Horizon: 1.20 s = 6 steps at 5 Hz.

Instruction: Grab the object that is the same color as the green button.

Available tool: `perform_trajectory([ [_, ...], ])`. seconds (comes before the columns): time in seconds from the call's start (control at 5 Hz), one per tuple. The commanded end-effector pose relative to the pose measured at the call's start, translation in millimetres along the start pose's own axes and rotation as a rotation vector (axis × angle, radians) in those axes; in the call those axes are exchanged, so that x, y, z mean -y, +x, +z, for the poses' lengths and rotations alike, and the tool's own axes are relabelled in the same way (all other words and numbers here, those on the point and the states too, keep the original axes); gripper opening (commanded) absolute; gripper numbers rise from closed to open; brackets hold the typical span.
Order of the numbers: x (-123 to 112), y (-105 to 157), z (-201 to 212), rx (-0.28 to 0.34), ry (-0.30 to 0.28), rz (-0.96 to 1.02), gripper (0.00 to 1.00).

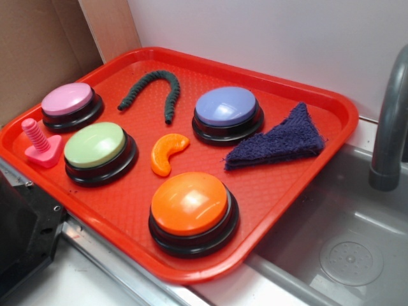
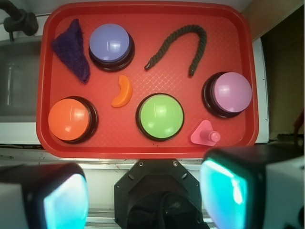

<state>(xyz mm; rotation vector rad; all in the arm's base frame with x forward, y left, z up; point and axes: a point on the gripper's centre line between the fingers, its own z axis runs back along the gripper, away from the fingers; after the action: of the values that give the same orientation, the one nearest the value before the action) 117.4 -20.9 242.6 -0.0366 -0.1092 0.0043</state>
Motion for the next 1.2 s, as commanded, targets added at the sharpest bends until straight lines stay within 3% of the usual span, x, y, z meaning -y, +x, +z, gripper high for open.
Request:
perform_trajectory([
  [0.0,0.0,0.0,0.0,0.000,0.000,0.000,1.00],
  [0.2,-9.5,37.3,0.5,-0.006,-0.031,0.076,1.00],
  [0.6,-42.8,91.5,-15.3,-0.028,-0.019,0.268,1.00],
  [0.8,-67.2,98.1,-34.1,-0.062,0.009,0.406,1.00],
  [1.0,-97.1,103.3,-56.8,-0.102,-0.013,0.508,1.00],
])
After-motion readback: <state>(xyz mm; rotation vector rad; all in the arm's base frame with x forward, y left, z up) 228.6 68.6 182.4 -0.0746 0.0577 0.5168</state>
